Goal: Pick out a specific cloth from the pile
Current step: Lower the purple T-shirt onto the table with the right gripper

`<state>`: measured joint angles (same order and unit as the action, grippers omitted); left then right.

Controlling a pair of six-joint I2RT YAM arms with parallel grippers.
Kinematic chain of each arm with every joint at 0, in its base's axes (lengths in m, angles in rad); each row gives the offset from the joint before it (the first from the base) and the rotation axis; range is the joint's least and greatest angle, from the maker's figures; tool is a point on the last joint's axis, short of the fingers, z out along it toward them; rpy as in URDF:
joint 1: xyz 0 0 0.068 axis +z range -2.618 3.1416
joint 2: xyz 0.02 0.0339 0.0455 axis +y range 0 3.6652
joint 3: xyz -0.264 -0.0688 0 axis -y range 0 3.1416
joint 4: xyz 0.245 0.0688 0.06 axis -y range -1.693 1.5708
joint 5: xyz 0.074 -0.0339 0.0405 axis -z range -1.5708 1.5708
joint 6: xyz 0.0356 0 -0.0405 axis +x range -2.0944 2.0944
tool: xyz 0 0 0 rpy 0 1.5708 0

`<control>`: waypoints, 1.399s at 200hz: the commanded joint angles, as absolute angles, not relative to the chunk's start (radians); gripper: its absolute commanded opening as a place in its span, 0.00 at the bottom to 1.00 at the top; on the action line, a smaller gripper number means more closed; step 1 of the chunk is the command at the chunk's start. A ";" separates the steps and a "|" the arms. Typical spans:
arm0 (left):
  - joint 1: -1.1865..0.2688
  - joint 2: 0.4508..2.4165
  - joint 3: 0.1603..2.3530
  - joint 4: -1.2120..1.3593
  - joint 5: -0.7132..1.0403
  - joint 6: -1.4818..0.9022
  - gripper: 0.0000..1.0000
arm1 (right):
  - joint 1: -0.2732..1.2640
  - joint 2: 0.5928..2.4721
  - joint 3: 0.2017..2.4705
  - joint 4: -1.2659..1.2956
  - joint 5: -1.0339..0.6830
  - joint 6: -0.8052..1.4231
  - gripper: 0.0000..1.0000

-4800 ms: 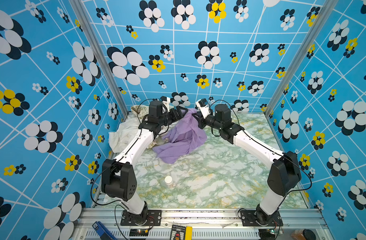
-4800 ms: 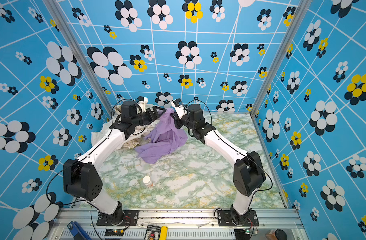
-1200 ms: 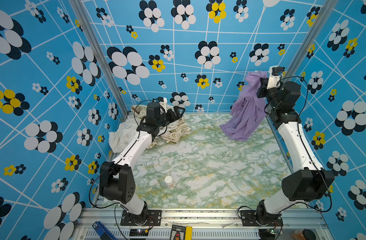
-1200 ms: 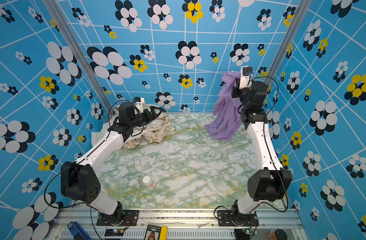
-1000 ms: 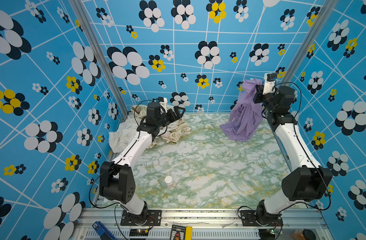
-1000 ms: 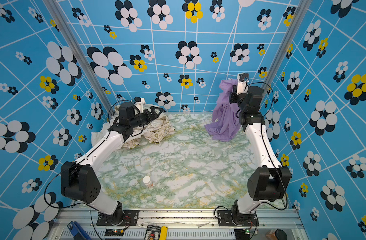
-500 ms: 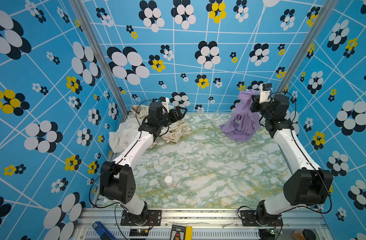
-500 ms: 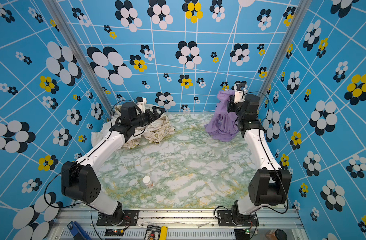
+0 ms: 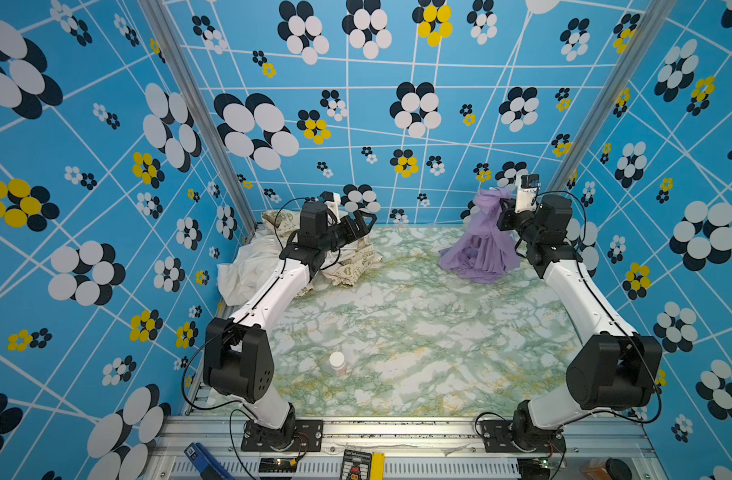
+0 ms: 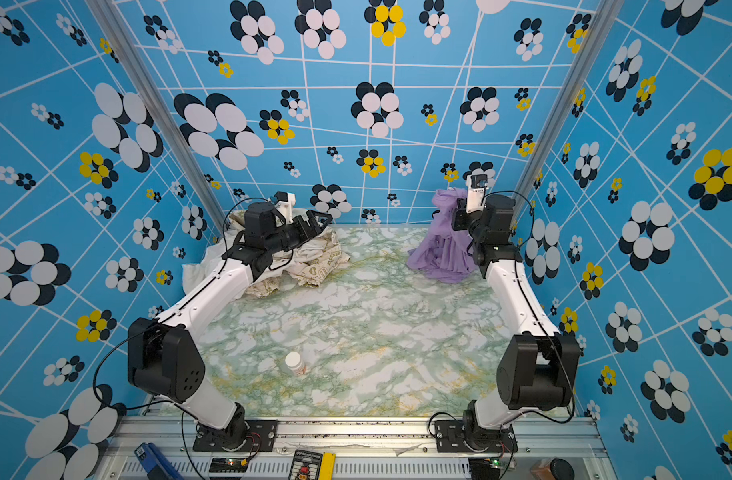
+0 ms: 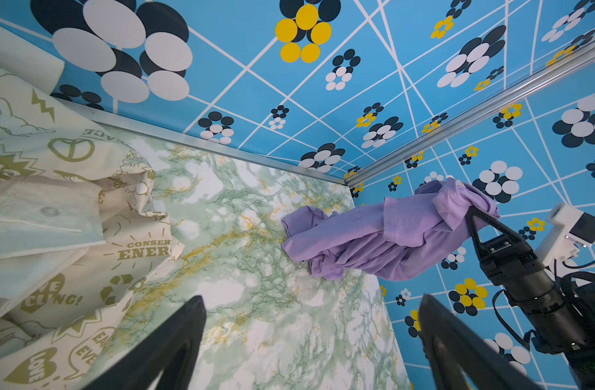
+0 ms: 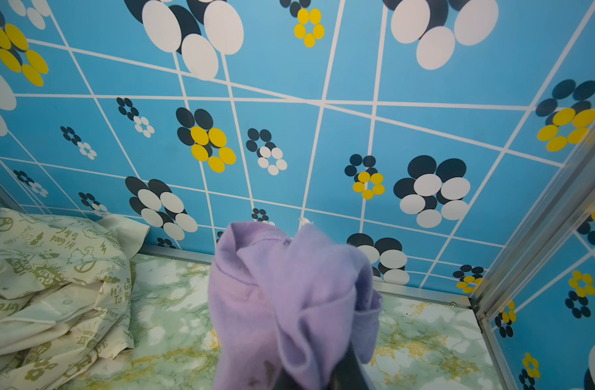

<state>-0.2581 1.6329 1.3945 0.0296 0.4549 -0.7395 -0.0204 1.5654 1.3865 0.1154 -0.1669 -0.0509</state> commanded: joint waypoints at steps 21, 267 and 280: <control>-0.265 1.645 1.425 0.031 0.451 -0.731 0.99 | -0.023 1.600 1.425 0.182 -0.122 -0.024 0.00; -0.225 1.610 1.366 0.052 0.515 -0.727 0.99 | -0.023 1.266 0.872 -0.070 0.009 0.002 0.06; -0.225 1.607 1.365 0.051 0.515 -0.727 0.99 | -0.023 1.259 0.859 -0.099 0.012 0.008 0.08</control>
<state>-0.2348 1.6333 1.3800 0.0311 0.4969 -0.7391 -0.0204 1.2903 0.8845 -0.0299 -0.0082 -0.0105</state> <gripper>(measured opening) 0.992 0.069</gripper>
